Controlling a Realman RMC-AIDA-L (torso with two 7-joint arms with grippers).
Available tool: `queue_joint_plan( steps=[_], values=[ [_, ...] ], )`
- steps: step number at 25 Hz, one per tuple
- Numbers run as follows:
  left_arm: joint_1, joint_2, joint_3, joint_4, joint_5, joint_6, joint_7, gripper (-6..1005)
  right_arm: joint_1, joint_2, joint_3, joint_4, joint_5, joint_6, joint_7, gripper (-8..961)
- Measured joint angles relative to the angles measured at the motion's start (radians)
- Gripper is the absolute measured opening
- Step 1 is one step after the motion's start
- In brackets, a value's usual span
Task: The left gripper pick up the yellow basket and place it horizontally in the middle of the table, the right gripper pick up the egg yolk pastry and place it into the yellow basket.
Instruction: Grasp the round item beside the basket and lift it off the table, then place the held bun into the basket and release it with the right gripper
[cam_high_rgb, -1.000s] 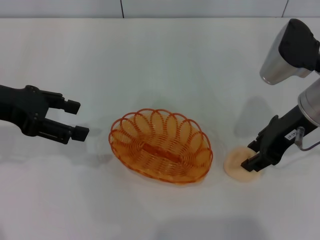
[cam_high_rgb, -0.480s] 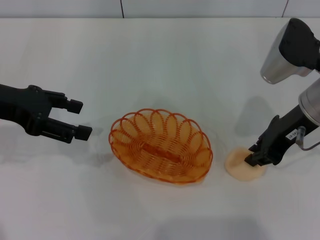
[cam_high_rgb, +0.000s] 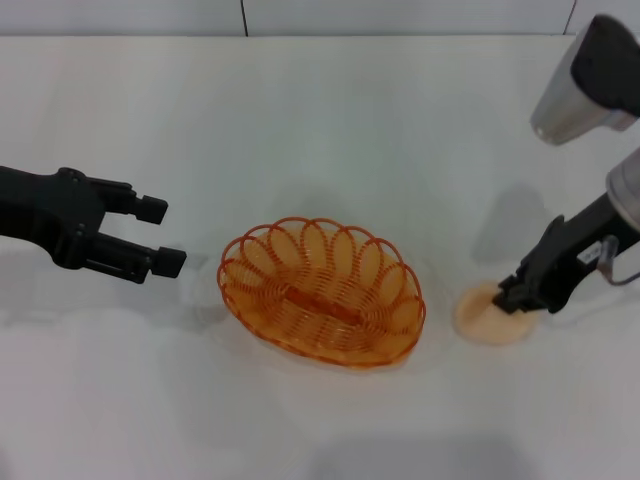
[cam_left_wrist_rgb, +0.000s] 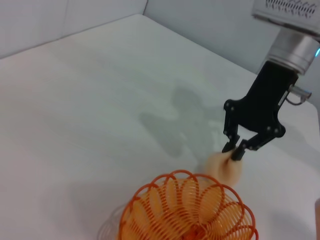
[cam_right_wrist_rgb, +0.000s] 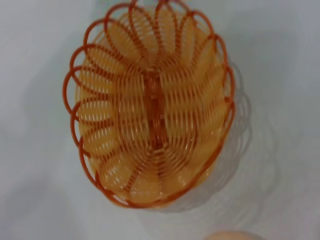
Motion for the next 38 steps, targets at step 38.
queue_joint_plan(
  steps=[38],
  values=[
    [0.008, -0.014, -0.037, 0.006, -0.015, -0.050, 0.002, 890, 0.158, 0.011, -0.188, -0.123, 0.181, 0.071, 0.062, 54]
  ],
)
